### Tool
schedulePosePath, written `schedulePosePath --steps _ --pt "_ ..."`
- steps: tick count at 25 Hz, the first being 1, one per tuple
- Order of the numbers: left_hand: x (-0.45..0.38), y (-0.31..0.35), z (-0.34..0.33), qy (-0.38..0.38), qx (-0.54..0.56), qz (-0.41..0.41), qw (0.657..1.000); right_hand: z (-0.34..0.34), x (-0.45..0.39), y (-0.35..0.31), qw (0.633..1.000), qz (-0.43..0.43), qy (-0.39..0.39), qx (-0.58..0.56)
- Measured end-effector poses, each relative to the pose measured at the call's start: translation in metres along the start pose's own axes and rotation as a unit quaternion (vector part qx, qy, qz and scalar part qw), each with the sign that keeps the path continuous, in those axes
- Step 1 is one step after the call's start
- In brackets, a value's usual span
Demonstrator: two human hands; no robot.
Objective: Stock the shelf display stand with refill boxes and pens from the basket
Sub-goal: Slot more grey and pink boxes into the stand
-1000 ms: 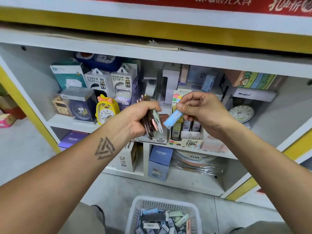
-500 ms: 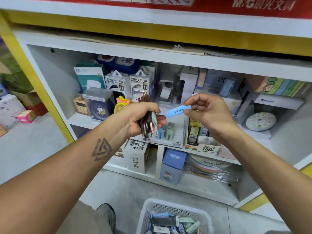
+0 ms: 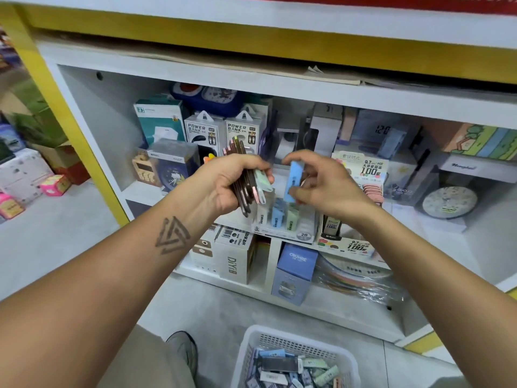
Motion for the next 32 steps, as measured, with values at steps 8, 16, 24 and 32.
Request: schedulePosePath --steps 8,16,24,32 --pt "-0.006 -0.012 0.016 0.023 0.022 0.039 0.999 -0.001 -0.020 0.013 0.969 0.062 0.071 0.228" --pt "-0.007 -0.010 0.029 0.027 0.023 0.033 0.999 -0.036 -0.026 0.031 0.963 0.056 -0.016 0.265" --pt "-0.004 -0.012 0.021 0.000 0.050 0.040 0.998 -0.036 -0.027 0.025 0.984 0.016 -0.030 0.177" --pt "-0.007 -0.020 -0.007 -0.025 -0.009 0.059 0.998 -0.038 0.001 0.016 0.942 -0.124 -0.083 -0.300"
Point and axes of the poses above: each hand's wrist, its own x-axis away from the middle knuckle, its own z-axis out of the back of the hand, y = z × x, the point moved 10 cm from there along -x, towards the middle knuckle, and after that the axes turned 8 degrees about z, right-handed, at the moved point
